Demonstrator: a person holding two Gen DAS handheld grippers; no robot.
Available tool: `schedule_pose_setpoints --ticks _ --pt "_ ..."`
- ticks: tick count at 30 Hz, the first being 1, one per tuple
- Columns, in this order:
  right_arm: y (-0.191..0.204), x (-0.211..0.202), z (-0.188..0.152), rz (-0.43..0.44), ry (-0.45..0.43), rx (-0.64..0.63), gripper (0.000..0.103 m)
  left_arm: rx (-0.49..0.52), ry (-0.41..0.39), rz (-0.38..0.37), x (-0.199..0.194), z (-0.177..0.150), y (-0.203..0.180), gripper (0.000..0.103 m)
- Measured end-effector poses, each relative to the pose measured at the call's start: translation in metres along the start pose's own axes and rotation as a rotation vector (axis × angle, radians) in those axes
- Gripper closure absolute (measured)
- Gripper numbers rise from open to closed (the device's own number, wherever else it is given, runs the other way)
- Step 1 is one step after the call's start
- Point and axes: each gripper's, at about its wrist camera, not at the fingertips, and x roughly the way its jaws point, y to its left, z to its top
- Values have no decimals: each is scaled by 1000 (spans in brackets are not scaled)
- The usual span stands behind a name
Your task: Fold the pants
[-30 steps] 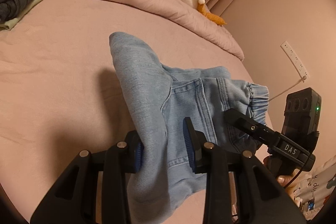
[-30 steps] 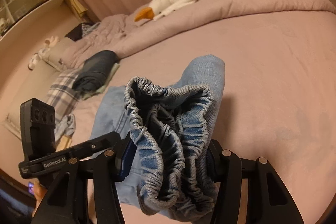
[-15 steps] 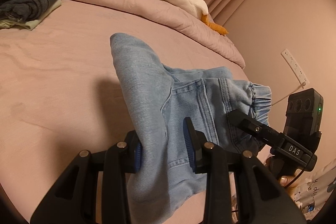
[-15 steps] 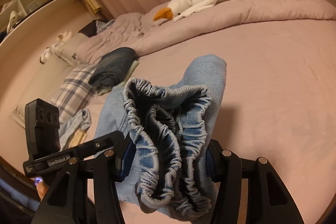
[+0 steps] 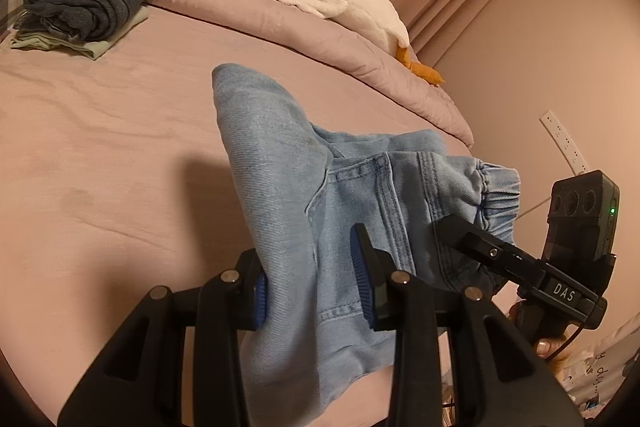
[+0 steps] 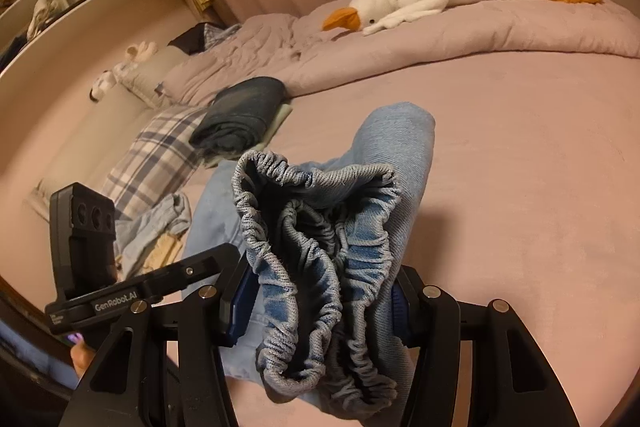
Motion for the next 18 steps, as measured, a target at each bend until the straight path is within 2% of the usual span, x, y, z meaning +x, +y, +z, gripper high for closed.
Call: schedule_pose_setpoints --ticks 18 --pt "30 24 11 20 27 -76 46 -35 -39 32 -21 5 25 66"
